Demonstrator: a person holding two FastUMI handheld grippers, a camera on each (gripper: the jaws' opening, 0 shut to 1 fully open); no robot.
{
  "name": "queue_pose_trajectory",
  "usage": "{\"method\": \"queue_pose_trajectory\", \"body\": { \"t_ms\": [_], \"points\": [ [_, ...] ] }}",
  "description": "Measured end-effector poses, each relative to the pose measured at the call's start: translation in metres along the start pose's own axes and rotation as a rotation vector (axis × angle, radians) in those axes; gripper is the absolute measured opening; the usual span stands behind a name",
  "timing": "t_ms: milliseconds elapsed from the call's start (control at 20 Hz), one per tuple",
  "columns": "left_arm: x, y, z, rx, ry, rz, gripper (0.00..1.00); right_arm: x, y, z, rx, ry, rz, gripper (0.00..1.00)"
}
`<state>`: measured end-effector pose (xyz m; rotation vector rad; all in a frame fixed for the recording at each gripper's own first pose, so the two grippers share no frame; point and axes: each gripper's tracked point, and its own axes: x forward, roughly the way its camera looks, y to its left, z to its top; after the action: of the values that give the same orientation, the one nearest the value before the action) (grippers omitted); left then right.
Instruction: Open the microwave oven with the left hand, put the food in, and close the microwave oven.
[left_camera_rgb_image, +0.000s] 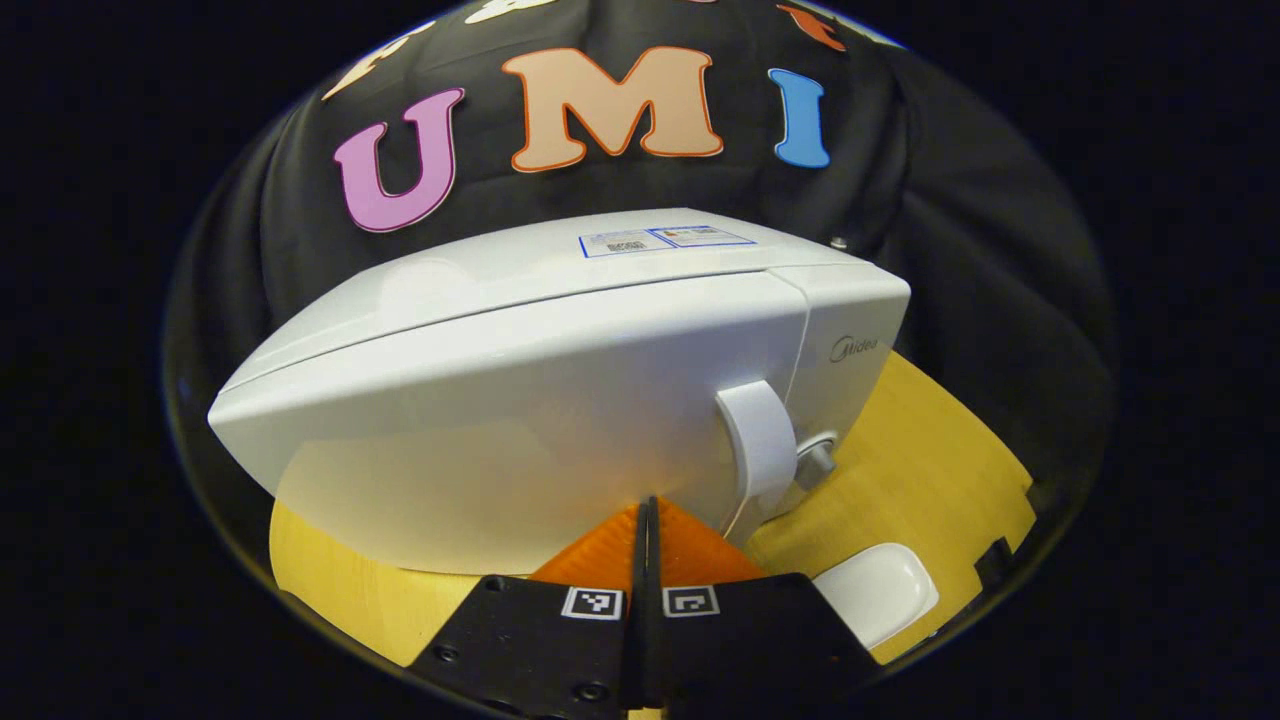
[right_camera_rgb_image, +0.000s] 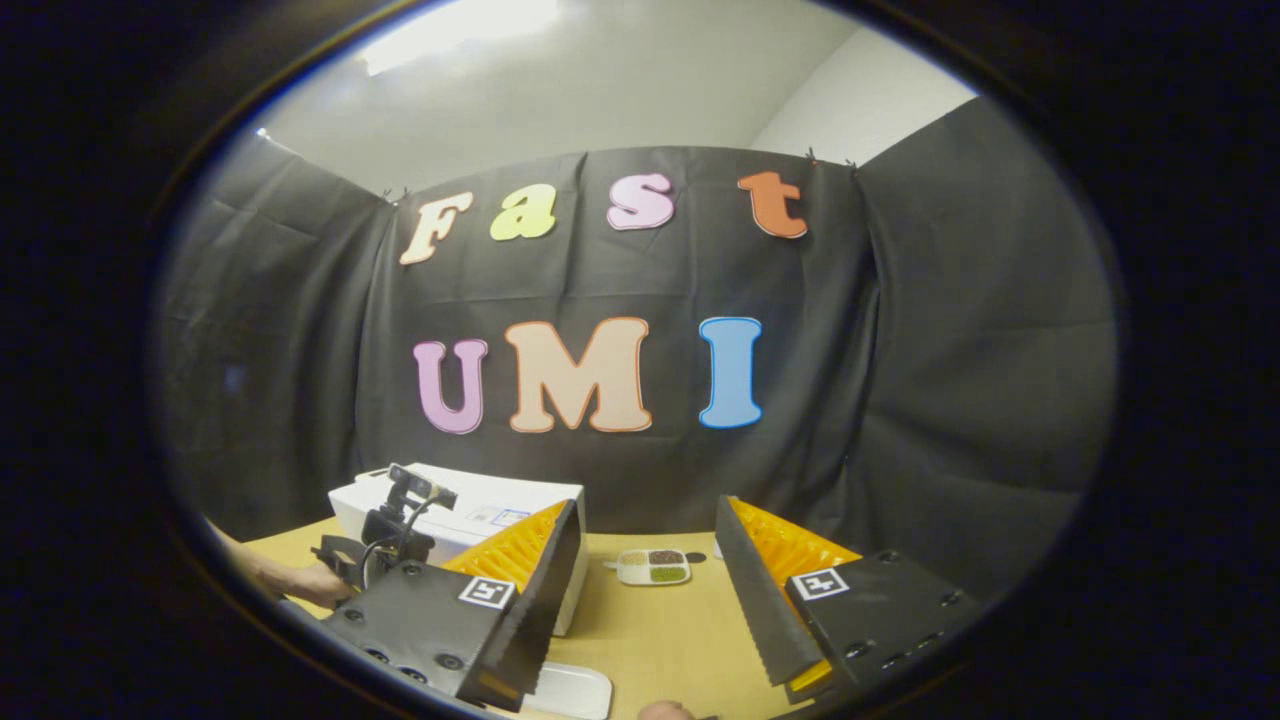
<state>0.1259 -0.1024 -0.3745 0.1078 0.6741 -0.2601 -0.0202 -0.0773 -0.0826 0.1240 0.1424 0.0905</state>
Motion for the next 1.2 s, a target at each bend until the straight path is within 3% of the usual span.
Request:
{"method": "queue_pose_trajectory", "body": {
  "t_ms": [150,400,650,950,1000,1100,1200],
  "points": [
    [-0.007,0.002,0.005,0.018,-0.016,0.020,0.01,0.003,0.007,-0.002,0.004,0.007,0.011,0.75],
    [-0.078,0.008,0.060,0.116,-0.216,0.038,0.01,0.019,0.029,-0.008,0.008,0.022,0.063,0.75],
    [-0.176,0.024,0.123,0.043,-0.405,0.063,0.00,0.038,0.053,-0.012,0.011,0.034,0.122,0.75],
    [-0.257,0.039,0.179,-0.009,-0.599,0.080,0.01,0.052,0.075,-0.013,0.015,0.035,0.174,0.75],
    [-0.268,0.033,0.192,-0.028,-0.682,0.063,0.32,0.054,0.077,-0.013,0.014,0.034,0.180,0.75],
    [-0.279,0.037,0.189,-0.023,-0.694,0.087,0.95,0.057,0.082,-0.014,0.017,0.034,0.191,0.75],
    [-0.276,0.036,0.175,0.001,-0.651,0.119,0.96,0.058,0.086,-0.015,0.023,0.034,0.201,0.75]
  ]
}}
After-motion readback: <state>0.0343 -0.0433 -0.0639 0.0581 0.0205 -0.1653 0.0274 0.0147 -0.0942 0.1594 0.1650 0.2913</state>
